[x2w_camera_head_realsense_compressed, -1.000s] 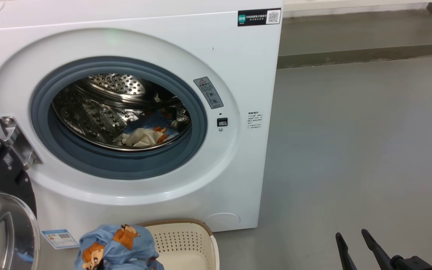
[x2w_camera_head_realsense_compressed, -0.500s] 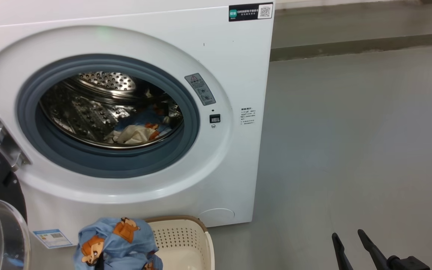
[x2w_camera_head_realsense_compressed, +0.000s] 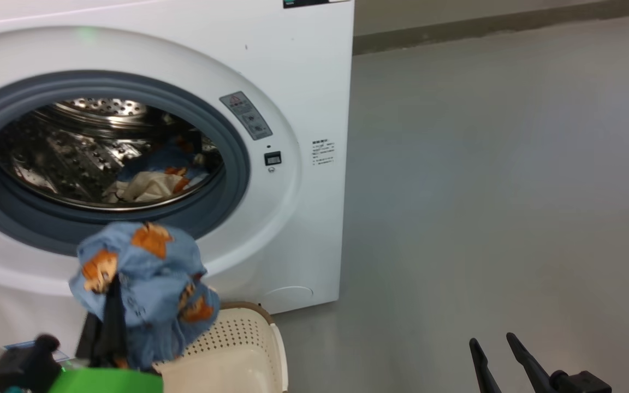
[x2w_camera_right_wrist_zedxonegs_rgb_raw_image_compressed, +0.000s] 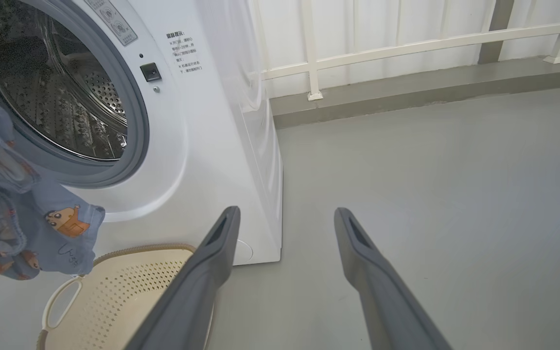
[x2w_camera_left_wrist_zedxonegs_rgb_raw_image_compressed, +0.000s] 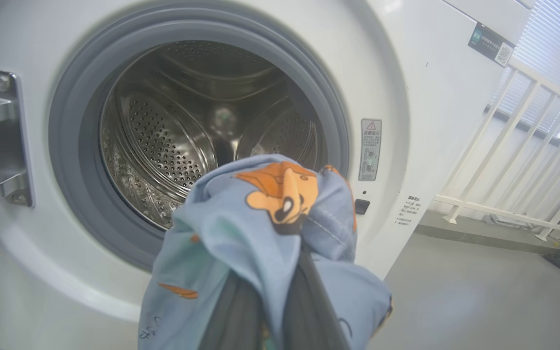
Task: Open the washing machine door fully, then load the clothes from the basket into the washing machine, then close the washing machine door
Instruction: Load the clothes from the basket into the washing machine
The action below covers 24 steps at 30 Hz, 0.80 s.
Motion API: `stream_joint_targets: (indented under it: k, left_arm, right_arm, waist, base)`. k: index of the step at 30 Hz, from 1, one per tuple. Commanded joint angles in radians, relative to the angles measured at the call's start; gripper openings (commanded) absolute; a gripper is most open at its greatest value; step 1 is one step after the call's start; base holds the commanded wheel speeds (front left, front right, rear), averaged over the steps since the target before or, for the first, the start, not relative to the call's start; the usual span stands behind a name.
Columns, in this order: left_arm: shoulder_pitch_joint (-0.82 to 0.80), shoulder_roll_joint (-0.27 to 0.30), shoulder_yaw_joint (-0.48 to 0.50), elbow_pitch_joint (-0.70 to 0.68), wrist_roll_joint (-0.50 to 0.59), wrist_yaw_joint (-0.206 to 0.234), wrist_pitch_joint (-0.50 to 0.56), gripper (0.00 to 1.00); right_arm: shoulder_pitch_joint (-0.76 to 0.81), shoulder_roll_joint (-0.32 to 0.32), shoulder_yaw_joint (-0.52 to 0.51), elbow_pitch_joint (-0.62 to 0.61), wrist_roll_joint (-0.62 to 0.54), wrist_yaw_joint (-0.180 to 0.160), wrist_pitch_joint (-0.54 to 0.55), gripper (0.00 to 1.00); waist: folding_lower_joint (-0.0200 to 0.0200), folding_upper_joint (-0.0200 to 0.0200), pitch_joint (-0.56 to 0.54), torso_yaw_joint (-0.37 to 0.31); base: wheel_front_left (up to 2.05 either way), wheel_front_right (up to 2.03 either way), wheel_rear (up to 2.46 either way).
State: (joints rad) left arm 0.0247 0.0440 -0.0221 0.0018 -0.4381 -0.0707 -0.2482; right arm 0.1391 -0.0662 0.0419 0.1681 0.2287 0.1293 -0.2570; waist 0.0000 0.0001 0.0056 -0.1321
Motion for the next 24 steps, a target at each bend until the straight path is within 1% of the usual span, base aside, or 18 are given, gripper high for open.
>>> stream_joint_targets:
  k: [1,6,9,10,15,16,20,24]
  left_arm:
    - [-0.072,0.006,0.043,-0.030,0.022,0.004,-0.014,0.00]
    - [-0.203,0.006,0.107,-0.024,0.068,-0.004,-0.014,0.00]
    - [-0.281,0.014,0.150,0.019,0.089,-0.012,-0.014,0.00]
    - [-0.336,0.025,0.175,0.072,0.107,-0.015,-0.014,0.00]
    - [-0.474,0.057,0.258,0.238,0.135,-0.018,-0.014,0.00]
    - [-0.474,0.057,0.258,0.238,0.135,-0.018,-0.014,0.00]
    - [-0.568,0.089,0.332,0.333,0.169,-0.020,-0.014,0.00]
    - [-0.654,0.110,0.387,0.398,0.202,-0.026,-0.014,0.00]
  right_arm:
    - [-0.051,-0.006,0.028,-0.021,0.001,0.001,-0.005,1.00]
    - [-0.071,0.000,0.038,-0.018,0.004,0.001,-0.005,1.00]
    - [-0.083,0.003,0.041,-0.018,0.006,0.001,-0.005,1.00]
    - [-0.094,0.004,0.046,-0.018,0.009,0.001,-0.005,1.00]
    - [-0.133,0.004,0.080,-0.015,0.014,0.001,-0.005,1.00]
    - [-0.133,0.004,0.080,-0.015,0.014,0.001,-0.005,1.00]
    - [-0.163,-0.002,0.111,-0.010,0.020,0.001,-0.005,1.00]
    - [-0.181,-0.014,0.122,-0.007,0.026,0.001,-0.005,1.00]
  waist:
    - [0.0000,-0.0001,0.026,-0.026]
    - [0.0000,-0.0001,0.054,-0.053]
    - [0.0000,-0.0001,0.072,-0.068]
    - [0.0000,-0.0001,0.091,-0.078]
    - [0.0000,-0.0001,0.154,-0.121]
    - [0.0000,-0.0001,0.154,-0.121]
    - [0.0000,-0.0001,0.216,-0.163]
    - [0.0000,-0.0001,0.278,-0.191]
  base:
    - [0.00,0.00,0.00]
    - [0.00,0.00,0.00]
    - [0.00,0.00,0.00]
    - [0.00,0.00,0.00]
    - [0.00,0.00,0.00]
    - [0.00,0.00,0.00]
    - [0.00,0.00,0.00]
    - [0.00,0.00,0.00]
